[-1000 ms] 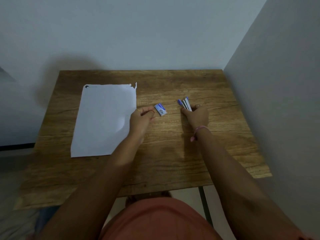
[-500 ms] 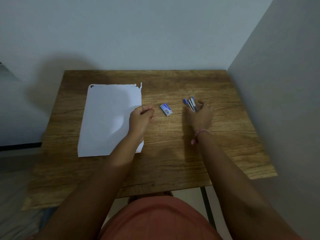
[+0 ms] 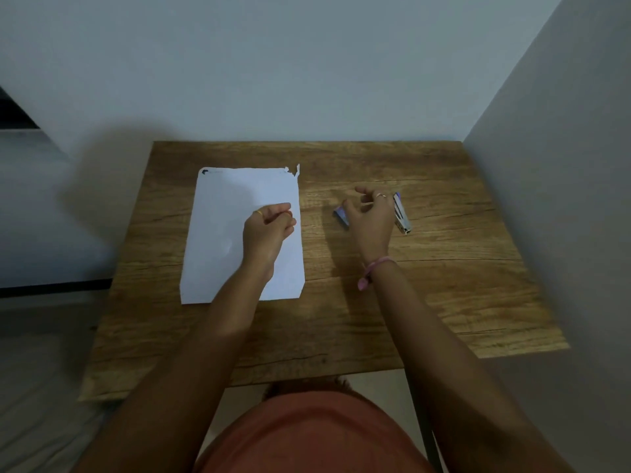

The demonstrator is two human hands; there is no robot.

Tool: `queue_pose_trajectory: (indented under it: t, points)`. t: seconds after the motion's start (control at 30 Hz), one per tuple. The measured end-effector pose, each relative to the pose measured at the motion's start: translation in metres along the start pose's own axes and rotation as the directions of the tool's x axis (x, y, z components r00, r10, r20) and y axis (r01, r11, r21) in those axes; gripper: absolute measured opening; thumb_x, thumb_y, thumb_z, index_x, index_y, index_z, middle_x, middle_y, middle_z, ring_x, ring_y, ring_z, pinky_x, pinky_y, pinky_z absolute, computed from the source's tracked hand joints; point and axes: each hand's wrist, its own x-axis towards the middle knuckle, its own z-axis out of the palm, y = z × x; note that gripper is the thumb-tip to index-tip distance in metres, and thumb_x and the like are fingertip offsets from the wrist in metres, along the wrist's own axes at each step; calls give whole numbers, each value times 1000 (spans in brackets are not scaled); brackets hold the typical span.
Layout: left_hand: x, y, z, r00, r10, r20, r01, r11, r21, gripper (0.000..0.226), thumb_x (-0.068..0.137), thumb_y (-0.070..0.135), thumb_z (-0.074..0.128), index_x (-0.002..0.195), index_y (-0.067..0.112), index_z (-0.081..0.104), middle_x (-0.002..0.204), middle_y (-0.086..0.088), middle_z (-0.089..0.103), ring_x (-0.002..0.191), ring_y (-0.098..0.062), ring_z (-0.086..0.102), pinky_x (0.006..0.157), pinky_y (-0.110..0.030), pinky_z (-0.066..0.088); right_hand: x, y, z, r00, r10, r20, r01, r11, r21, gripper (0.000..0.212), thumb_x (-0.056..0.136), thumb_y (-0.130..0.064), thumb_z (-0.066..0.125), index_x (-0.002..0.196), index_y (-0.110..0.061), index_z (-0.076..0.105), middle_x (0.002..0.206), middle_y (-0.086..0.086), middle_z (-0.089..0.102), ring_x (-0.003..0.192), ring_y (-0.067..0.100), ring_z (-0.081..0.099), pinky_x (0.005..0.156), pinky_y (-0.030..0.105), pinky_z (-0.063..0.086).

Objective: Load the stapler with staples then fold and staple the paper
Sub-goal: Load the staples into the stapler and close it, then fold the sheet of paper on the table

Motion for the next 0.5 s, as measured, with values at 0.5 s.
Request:
queue_pose_trajectory:
  t: [0.5]
  points:
    - [45,0,-115,928,228,-294,-14,811,585,26,89,14,59,110,0,61,111,-17,61,100,-28,58,77,-31,45,-19,-4,59,907,130,401,-108,991,-78,61,69,-34,84,116,-5,58,90,-6,61,85,10,60,74,20,44]
